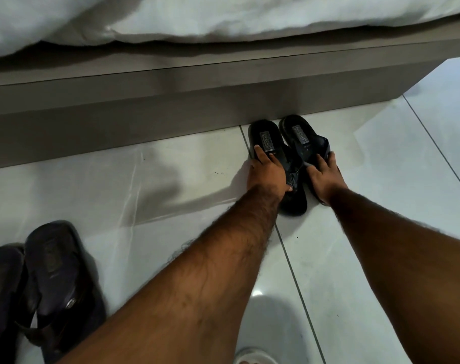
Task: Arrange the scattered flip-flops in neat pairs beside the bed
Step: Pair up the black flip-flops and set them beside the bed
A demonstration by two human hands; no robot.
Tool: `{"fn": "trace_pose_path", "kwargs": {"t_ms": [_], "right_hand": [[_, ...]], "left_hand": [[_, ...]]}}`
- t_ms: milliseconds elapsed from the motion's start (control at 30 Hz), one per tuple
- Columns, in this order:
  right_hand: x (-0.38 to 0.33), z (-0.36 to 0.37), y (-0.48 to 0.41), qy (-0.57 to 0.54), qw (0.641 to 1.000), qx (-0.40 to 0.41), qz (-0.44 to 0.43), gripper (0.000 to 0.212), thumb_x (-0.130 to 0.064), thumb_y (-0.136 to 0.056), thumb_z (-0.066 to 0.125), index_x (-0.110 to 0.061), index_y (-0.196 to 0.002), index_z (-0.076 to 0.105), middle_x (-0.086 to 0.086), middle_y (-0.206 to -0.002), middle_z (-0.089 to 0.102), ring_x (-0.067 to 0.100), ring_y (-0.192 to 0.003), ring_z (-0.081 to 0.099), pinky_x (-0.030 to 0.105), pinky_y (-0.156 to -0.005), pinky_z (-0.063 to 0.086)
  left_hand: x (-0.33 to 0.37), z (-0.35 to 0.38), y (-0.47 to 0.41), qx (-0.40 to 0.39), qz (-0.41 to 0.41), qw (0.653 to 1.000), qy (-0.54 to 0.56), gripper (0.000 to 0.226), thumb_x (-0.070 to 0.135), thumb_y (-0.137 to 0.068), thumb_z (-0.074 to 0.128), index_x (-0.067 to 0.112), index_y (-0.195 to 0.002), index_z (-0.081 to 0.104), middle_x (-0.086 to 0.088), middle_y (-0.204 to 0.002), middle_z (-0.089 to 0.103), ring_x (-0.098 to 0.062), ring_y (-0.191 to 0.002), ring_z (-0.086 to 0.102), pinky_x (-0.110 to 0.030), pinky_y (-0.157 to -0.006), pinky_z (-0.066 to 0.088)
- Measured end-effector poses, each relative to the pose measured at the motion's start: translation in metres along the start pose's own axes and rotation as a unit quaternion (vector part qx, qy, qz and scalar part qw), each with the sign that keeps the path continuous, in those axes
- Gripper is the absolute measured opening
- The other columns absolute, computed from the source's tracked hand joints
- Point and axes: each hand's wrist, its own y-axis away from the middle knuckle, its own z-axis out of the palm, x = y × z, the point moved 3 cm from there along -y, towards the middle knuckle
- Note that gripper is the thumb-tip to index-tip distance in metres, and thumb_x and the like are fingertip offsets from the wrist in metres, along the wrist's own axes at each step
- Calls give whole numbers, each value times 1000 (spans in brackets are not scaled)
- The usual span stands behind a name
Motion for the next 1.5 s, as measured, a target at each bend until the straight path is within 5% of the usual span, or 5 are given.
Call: {"fn": "trace_pose_path", "kwargs": {"t_ms": [700,1100,1267,1367,1500], "right_hand": [[48,-9,37,-17,1000,-12,14,56,-43,-98,42,-33,-153,42,2,-170,11,29,-150,31,42,-123,26],[77,-11,70,-18,999,-9,38,56,-44,-93,43,-29,-147,48,3,-163,22,31,-142,41,45,-120,32],[67,-19,78,55,997,-5,54,65,-49,-94,39,-36,-156,31,6,-171,4,25,-157,16,52,-126,9],[33,-28,90,114,990,81,-2,76,-50,-96,40,-24,-163,16,12,-172,-3,22,-159,-1,52,-126,1],[-41,-9,111,143,970,106,-162,75,-40,-99,46,-13,-163,19,14,-172,6,25,-159,4,47,-128,6]], "left_hand": [[36,3,43,-60,42,996,-54,120,64,-71,74,-4,-152,18,-40,-157,2,-44,-142,29,-42,-110,37],[54,29,85,-72,32,997,-3,130,48,-70,83,-4,-154,-1,-34,-158,-13,-40,-139,33,-40,-106,43],[53,19,87,-85,21,996,-5,138,56,-61,86,-3,-154,2,-34,-160,-4,-43,-139,34,-47,-106,42],[45,-8,91,-89,10,996,-15,149,65,-50,86,3,-155,1,-30,-162,0,-47,-139,32,-60,-108,37],[-10,-52,90,-70,21,997,-10,143,66,-57,82,7,-157,-2,-21,-165,-6,-42,-147,18,-65,-114,22]]}}
